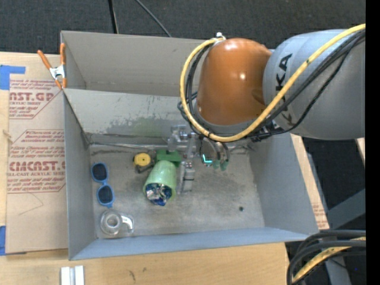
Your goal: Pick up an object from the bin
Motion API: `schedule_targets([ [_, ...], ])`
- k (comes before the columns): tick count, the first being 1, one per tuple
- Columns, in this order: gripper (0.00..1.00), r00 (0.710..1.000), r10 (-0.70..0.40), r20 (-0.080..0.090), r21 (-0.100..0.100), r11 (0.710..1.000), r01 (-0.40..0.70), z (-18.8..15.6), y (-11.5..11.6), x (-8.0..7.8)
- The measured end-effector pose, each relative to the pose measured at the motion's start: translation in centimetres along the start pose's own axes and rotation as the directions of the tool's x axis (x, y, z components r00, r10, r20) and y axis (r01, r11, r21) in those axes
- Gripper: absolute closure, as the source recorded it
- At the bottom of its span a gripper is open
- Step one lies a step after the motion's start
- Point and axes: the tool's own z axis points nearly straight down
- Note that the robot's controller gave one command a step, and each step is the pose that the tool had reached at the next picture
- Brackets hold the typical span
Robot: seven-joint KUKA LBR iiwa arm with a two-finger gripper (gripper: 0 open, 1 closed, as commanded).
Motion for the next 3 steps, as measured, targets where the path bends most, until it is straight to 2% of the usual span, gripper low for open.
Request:
schedule_targets([
  [1,0.00,0.974,-0.225,-0.001,0.001,0.974,0.225,15.4,0.7,-0.7],
  [2,1.00,0.975,-0.224,0.007,0.000,0.975,0.224,15.1,0.8,-0.9],
  [3,1.00,0.974,-0.226,0.013,0.002,0.974,0.226,1.1,0.5,5.1],
])
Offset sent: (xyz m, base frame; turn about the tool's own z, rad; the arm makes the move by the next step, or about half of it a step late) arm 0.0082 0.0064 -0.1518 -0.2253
